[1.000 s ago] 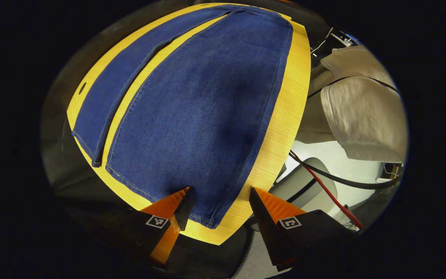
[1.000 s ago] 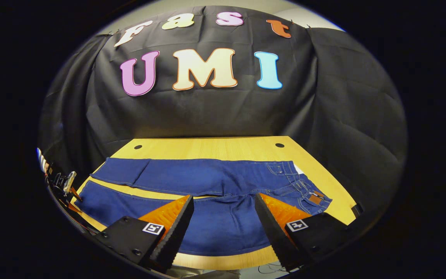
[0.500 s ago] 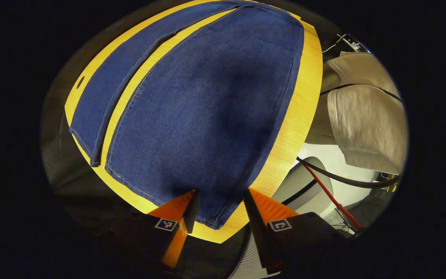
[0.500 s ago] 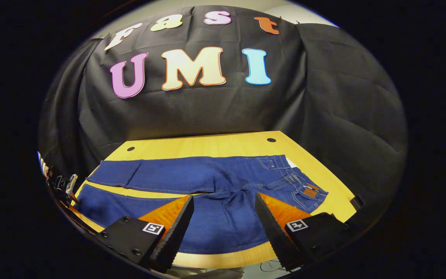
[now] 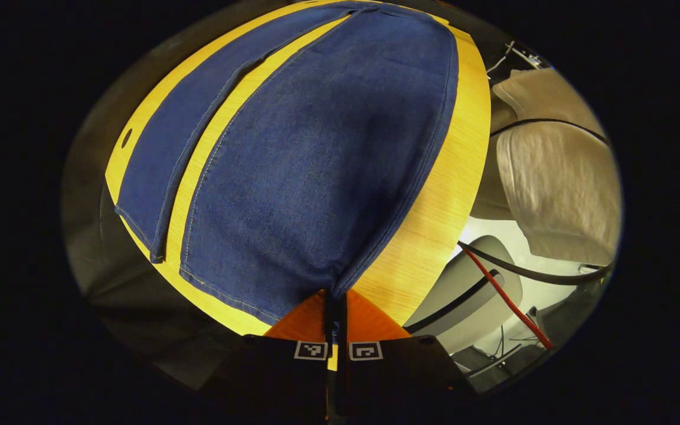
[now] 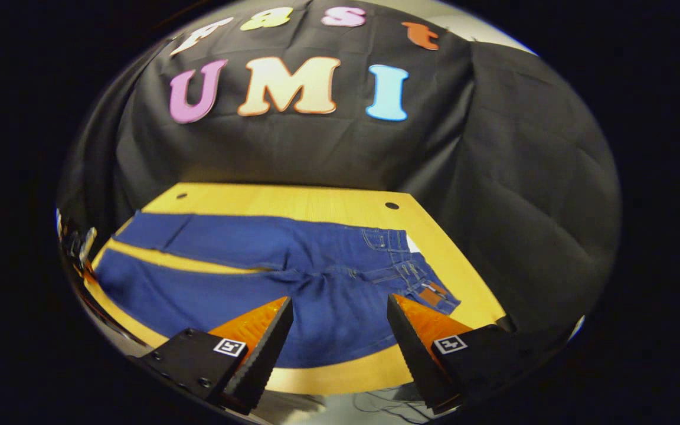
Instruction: Grasp the waist and the cuffs of the jeans and fold them to make the two legs overlap; first hold the waist and fold one-third of the jeans toward the cuffs, then hold the cuffs and fold the remaining one-third in the same direction to finish folding.
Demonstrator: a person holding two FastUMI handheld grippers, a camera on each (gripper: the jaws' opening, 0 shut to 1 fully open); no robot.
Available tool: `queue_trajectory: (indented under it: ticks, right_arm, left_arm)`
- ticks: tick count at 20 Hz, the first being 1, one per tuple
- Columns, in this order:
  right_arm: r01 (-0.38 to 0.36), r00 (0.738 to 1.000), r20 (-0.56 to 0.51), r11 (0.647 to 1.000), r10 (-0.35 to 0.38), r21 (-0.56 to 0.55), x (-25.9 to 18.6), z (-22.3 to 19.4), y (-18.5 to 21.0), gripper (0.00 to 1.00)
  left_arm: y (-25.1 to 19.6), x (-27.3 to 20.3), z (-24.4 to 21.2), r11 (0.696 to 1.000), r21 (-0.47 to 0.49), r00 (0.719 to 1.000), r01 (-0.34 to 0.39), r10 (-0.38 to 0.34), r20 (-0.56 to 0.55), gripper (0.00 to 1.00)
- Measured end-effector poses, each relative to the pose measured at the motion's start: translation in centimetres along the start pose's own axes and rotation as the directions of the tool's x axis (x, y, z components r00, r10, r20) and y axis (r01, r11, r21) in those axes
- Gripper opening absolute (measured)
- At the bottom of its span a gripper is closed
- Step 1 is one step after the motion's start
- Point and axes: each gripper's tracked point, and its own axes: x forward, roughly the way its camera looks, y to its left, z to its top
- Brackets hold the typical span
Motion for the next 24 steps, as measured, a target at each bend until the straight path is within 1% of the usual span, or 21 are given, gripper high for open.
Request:
queue_trajectory:
  ticks: [2,3,4,5,6,7,8,10,12,14,15,16,18,19,20,21,22,23,24]
  right_arm:
    - [-0.040,0.998,-0.063,0.988,0.031,-0.149,0.6,-1.3,-1.9,0.99]
    - [-0.070,0.994,-0.103,0.971,0.047,-0.227,1.0,-2.1,-2.8,0.99]
    - [-0.104,0.987,-0.146,0.947,0.061,-0.305,1.7,-2.8,-3.5,0.99]
    - [-0.142,0.980,-0.184,0.913,0.075,-0.383,2.3,-3.5,-4.3,0.99]
    - [-0.189,0.971,-0.221,0.871,0.095,-0.453,3.1,-4.0,-4.5,0.99]
    - [-0.243,0.957,-0.266,0.822,0.115,-0.516,3.2,-5.0,-4.7,0.99]
    - [-0.300,0.939,-0.319,0.762,0.129,-0.574,3.7,-6.1,-4.9,0.99]
    - [-0.403,0.901,-0.408,0.628,0.146,-0.666,4.8,-7.6,-5.0,1.00]
    - [-0.499,0.858,-0.483,0.500,0.173,-0.708,6.2,-8.8,-4.6,1.00]
    - [-0.565,0.822,-0.540,0.384,0.181,-0.730,7.5,-9.9,-4.4,1.00]
    - [-0.592,0.804,-0.566,0.332,0.183,-0.734,8.4,-10.5,-4.2,1.00]
    - [-0.617,0.786,-0.591,0.292,0.183,-0.731,9.0,-11.2,-4.2,1.00]
    - [-0.663,0.748,-0.639,0.233,0.181,-0.711,9.6,-12.4,-3.7,1.00]
    - [-0.678,0.735,-0.653,0.207,0.183,-0.706,9.9,-12.7,-3.6,1.00]
    - [-0.694,0.720,-0.669,0.188,0.185,-0.695,10.3,-13.1,-3.7,1.00]
    - [-0.717,0.697,-0.693,0.177,0.181,-0.674,10.3,-13.3,-3.7,1.00]
    - [-0.740,0.672,-0.715,0.177,0.190,-0.649,10.0,-13.4,-3.3,1.00]
    - [-0.759,0.651,-0.734,0.179,0.193,-0.626,9.8,-13.1,-3.1,0.99]
    - [-0.776,0.631,-0.751,0.180,0.195,-0.605,9.6,-12.8,-2.8,0.95]
  left_arm:
    - [-0.1,-0.1,0.0,1.000,-0.009,1.000,0.016,-0.016,-0.011,0.00]
    - [-0.1,-0.1,-0.1,1.000,-0.007,1.000,0.021,-0.022,-0.018,0.00]
    - [-0.1,-0.1,-0.1,1.000,-0.007,0.999,0.025,-0.025,-0.024,0.00]
    - [-0.1,-0.1,-0.1,1.000,-0.015,0.999,0.027,-0.028,-0.030,0.00]
    - [-0.1,-0.2,-0.1,0.999,-0.028,0.999,0.028,-0.029,-0.039,0.00]
    - [-0.1,-0.1,-0.2,0.999,-0.044,0.998,0.027,-0.030,-0.048,0.00]
    - [0.0,-0.1,-0.2,0.998,-0.059,0.998,0.025,-0.029,-0.059,0.00]
    - [0.1,0.0,0.0,0.996,-0.092,0.997,0.015,-0.022,-0.080,0.00]
    - [0.1,0.0,0.0,0.991,-0.136,0.995,0.005,-0.019,-0.101,0.00]
    - [0.0,0.0,0.1,0.985,-0.174,0.993,-0.001,-0.019,-0.113,0.00]
    - [-0.1,0.0,0.2,0.982,-0.189,0.993,-0.002,-0.021,-0.118,0.00]
    - [-0.1,-0.1,0.2,0.979,-0.203,0.992,-0.004,-0.022,-0.124,0.00]
    - [-0.1,-0.1,0.1,0.975,-0.221,0.990,-0.005,-0.026,-0.138,0.00]
    - [0.0,-0.1,0.2,0.974,-0.224,0.989,-0.004,-0.030,-0.147,0.00]
    - [0.0,-0.1,0.2,0.974,-0.225,0.987,-0.003,-0.033,-0.157,0.00]
    - [0.0,-0.1,0.2,0.975,-0.222,0.985,-0.003,-0.036,-0.169,0.00]
    - [0.0,-0.1,0.3,0.976,-0.216,0.983,-0.002,-0.039,-0.181,0.00]
    - [-0.1,-0.1,0.3,0.978,-0.210,0.981,0.000,-0.041,-0.191,0.00]
    - [0.0,-0.1,0.2,0.979,-0.205,0.979,0.002,-0.043,-0.198,0.00]
